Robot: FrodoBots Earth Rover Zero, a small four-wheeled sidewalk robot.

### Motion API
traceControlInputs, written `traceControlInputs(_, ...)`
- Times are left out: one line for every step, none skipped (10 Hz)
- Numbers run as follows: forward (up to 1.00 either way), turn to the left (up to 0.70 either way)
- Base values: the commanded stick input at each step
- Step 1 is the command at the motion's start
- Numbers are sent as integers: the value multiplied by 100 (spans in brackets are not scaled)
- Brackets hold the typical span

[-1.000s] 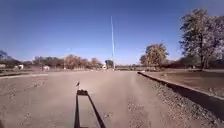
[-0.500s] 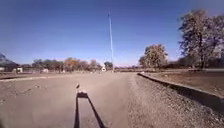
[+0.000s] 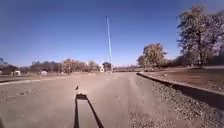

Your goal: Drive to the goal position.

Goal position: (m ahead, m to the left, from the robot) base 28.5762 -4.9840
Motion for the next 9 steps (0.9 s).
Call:
traceControlInputs(50,0)
traceControlInputs(50,0)
traceControlInputs(50,0)
traceControlInputs(50,0)
traceControlInputs(50,0)
traceControlInputs(50,0)
traceControlInputs(50,0)
traceControlInputs(50,0)
traceControlInputs(50,0)
